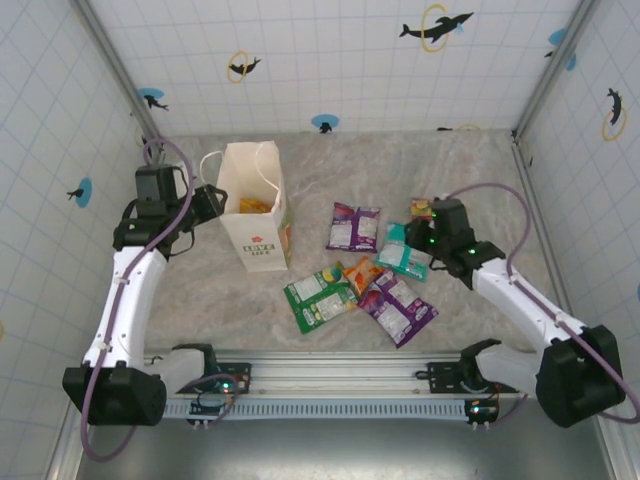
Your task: Place the snacks into the paper bag
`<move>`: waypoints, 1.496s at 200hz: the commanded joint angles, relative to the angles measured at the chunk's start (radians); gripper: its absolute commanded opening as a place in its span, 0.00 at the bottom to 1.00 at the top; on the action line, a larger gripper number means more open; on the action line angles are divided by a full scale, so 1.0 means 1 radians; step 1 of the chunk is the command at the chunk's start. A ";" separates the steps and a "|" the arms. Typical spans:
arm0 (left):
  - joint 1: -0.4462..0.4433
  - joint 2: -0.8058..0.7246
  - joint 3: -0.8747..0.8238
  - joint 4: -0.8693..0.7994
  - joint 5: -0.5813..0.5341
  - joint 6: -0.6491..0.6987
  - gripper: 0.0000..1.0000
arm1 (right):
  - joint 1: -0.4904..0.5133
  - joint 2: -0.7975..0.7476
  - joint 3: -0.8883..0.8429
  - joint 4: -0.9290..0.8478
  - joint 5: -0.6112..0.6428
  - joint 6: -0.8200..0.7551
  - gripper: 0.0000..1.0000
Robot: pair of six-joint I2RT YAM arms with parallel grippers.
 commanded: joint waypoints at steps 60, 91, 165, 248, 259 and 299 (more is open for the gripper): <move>-0.003 -0.011 -0.014 0.015 -0.025 -0.039 0.46 | -0.274 -0.108 -0.461 0.594 -0.087 0.526 0.54; -0.004 -0.001 -0.019 0.019 -0.020 -0.045 0.46 | -0.283 -0.084 -0.520 0.742 -0.056 0.591 0.54; -0.004 0.001 -0.016 0.018 -0.029 -0.044 0.46 | -0.269 0.121 -0.522 0.987 -0.060 0.681 0.55; -0.004 0.018 -0.011 0.018 -0.032 -0.040 0.46 | -0.242 0.327 -0.470 1.112 -0.033 0.746 0.54; -0.004 0.019 -0.010 0.019 -0.031 -0.040 0.45 | -0.242 0.348 -0.465 1.130 -0.024 0.747 0.54; -0.003 0.028 -0.014 0.028 -0.031 -0.040 0.44 | -0.248 0.443 -0.450 1.241 0.002 0.770 0.53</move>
